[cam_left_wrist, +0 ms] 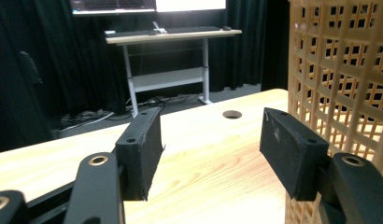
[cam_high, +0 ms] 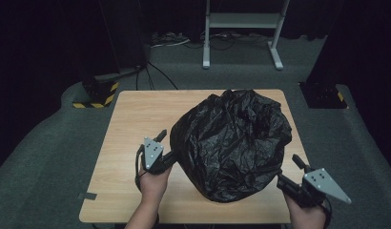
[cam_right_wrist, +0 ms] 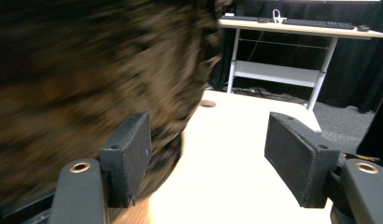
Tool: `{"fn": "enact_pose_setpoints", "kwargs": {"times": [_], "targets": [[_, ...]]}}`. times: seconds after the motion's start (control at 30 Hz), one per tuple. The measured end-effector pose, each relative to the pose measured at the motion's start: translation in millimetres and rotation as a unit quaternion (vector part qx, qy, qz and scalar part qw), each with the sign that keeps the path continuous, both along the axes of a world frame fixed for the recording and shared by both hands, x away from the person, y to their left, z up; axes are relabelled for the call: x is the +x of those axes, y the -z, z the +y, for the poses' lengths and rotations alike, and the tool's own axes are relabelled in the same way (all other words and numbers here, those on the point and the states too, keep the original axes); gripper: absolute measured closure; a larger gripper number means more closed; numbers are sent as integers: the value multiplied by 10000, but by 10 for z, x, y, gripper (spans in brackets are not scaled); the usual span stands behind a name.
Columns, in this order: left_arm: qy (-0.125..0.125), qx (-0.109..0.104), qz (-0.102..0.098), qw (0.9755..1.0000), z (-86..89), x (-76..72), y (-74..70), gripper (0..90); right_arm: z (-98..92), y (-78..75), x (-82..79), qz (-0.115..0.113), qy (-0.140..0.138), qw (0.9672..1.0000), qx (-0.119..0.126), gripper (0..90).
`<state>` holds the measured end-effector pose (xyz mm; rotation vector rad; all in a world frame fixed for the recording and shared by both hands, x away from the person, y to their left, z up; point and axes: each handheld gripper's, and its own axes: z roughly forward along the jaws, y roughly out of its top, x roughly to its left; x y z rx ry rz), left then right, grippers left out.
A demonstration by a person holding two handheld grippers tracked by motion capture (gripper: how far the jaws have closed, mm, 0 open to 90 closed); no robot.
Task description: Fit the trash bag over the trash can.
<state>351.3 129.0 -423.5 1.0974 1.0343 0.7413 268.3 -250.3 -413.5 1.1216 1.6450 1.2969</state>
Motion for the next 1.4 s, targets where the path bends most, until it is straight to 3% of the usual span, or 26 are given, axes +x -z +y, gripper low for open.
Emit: {"fn": "enact_pose_setpoints", "kwargs": {"times": [0.1, 0.2, 0.33, 0.37, 0.4, 0.43, 0.47, 0.6, 0.67, 0.7, 0.73, 0.77, 0.87, 0.93, 1.0, 1.07, 1.1, 1.17, 1.27, 1.3, 1.33, 1.4], "targets": [[198, 82, -43, 9998, -64, -1, 20, 388, 49, 16, -93, 12, -29, 10000, 3, 311], [260, 86, -99, 9996, -99, -75, 29, 450, 152, 1, -119, -42, -178, 9998, -71, 326], [314, 20, -110, 9994, -109, -244, 35, 457, 100, 9, 5, -22, -136, 9999, -45, 328], [387, 14, -142, 9992, -140, -358, 43, 460, 32, 27, 152, -99, -128, 9998, -118, 341], [495, 25, -175, 9986, -175, -456, 55, 462, 3, 33, 211, -129, -103, 9997, -153, 341], [495, 25, -175, 9986, -175, -456, 55, 462, 3, 33, 211, -129, -103, 9997, -153, 341], [617, 90, -290, 9976, -221, -599, 72, 456, -93, 55, 388, -112, -23, 9998, -186, 347], [543, 77, -388, 9977, -183, -755, 38, 423, -177, 61, 471, -45, 107, 9998, -145, 328], [404, -128, -517, 9978, -68, -798, -89, 400, -207, 64, 402, -119, 212, 9996, -137, 328], [328, -455, -734, 9957, 46, -817, -308, 389, -209, 71, 375, -107, 238, 9995, -149, 328], [331, -579, -827, 9943, 66, -824, -386, 377, -202, 83, 344, -86, 266, 9994, -181, 329], [331, -579, -827, 9943, 66, -824, -386, 368, -202, 83, 344, -86, 266, 9994, -181, 329], [417, -786, -1198, 9888, 90, -835, -653, 358, -180, 112, 282, -27, 290, 9994, -195, 329], [599, -797, -1398, 9851, 34, -799, -824, 351, -154, 135, 244, 7, 302, 9994, -187, 331], [703, -696, -1366, 9857, -13, -770, -835, 368, -148, 138, 238, 16, 301, 9994, -187, 331], [908, -354, -1004, 9902, -160, -668, -753, 375, -131, 145, 226, 25, 309, 9994, -172, 331], [1063, -263, -800, 9908, -244, -625, -675, 377, -123, 150, 224, 42, 300, 9994, -152, 331], [1128, -332, -833, 9896, -243, -637, -661, 406, -121, 151, 224, 49, 300, 9994, -162, 331], [1224, -337, -708, 9894, -236, -635, -680, 442, -127, 152, 217, 57, 300, 9994, -171, 332], [1280, -336, -674, 9889, -235, -637, -680, 480, -132, 154, 216, 62, 299, 9994, -163, 332], [1355, -384, -580, 9883, -233, -636, -684, 579, -136, 159, 215, 76, 298, 9994, -148, 332], [1429, -426, -474, 9877, -227, -626, -692, 662, -136, 160, 212, 76, 295, 9994, -134, 333]]}}
